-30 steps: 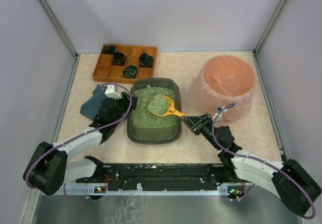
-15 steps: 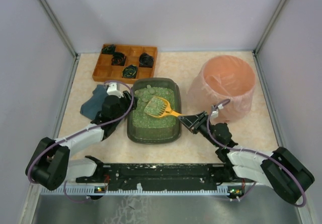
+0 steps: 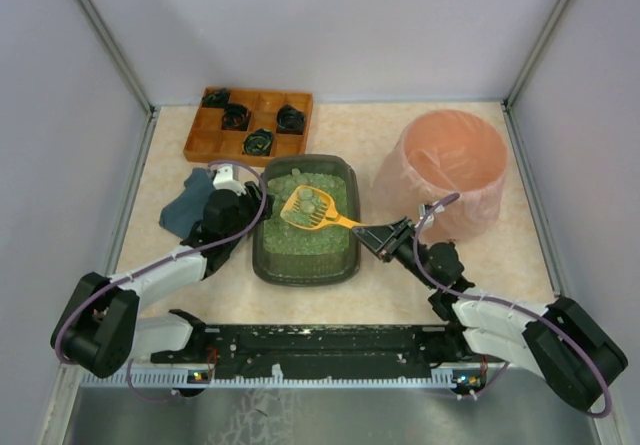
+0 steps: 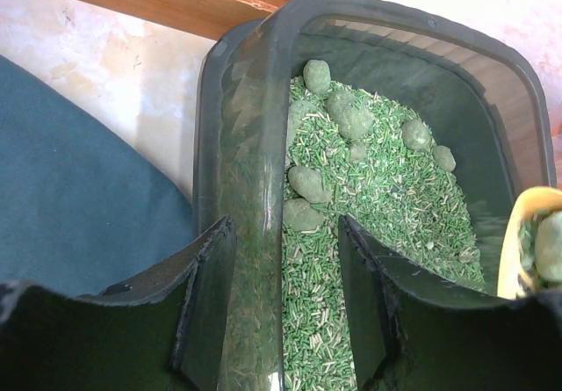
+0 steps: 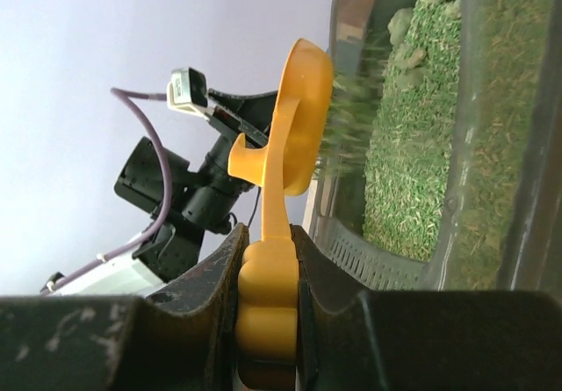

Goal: Clean the litter box

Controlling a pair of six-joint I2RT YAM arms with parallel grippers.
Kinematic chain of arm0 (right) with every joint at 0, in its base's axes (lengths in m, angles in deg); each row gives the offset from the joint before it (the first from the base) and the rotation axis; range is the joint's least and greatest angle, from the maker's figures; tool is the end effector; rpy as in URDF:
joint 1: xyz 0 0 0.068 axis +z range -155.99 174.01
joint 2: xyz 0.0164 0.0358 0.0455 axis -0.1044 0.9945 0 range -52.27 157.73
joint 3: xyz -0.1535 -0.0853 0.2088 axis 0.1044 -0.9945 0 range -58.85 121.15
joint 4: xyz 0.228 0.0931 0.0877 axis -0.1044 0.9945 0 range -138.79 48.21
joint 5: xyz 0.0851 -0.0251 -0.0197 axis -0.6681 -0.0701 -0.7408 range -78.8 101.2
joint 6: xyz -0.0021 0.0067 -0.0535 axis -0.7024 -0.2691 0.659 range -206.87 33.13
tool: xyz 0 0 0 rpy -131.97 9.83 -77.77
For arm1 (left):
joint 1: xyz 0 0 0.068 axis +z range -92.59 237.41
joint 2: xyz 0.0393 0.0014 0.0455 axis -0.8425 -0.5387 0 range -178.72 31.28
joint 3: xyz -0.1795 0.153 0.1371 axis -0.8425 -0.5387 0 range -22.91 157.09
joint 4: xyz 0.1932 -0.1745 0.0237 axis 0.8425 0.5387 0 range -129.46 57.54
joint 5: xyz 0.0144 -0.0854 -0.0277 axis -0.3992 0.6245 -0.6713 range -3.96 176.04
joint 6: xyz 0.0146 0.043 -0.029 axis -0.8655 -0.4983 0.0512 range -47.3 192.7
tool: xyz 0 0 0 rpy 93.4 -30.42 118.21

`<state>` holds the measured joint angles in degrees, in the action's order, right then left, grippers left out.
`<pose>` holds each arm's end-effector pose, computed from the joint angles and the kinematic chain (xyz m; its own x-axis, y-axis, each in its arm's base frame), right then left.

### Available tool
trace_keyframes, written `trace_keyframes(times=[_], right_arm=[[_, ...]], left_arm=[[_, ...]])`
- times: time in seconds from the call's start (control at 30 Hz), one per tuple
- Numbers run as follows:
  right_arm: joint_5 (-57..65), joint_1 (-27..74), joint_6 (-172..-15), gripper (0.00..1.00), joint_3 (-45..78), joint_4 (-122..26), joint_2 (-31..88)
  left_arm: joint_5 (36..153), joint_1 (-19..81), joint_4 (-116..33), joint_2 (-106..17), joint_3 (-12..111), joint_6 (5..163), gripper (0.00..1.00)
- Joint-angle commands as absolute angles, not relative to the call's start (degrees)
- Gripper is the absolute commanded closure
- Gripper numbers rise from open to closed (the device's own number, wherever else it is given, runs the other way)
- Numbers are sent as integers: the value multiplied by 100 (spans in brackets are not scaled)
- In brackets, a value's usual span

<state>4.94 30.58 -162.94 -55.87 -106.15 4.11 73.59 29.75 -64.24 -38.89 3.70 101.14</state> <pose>0.1400 0.1087 0.1800 -0.6463 0.7218 -0.2475 -0.2175 0.1367 0.9664 0.2270 -0.1103 0.2015 -0.3806 -0.3255 -0.8655 0.1038 0.9150 -0.3898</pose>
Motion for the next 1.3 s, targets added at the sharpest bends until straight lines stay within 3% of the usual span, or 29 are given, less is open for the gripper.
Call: trace_keyframes(times=[0.0, 0.6, 1.27], right_arm=[[206, 3045, -16220, 100, -5279, -11116, 392], [464, 2659, -16346, 100, -5442, -10322, -11], [195, 3082, -15699, 100, -4869, -9784, 64]], left_arm=[[7391, 2945, -6456, -3901, 563, 10060, 44], [7393, 2942, -6365, -3897, 611, 10067, 44], [7448, 2945, -6381, -3899, 617, 10061, 43]])
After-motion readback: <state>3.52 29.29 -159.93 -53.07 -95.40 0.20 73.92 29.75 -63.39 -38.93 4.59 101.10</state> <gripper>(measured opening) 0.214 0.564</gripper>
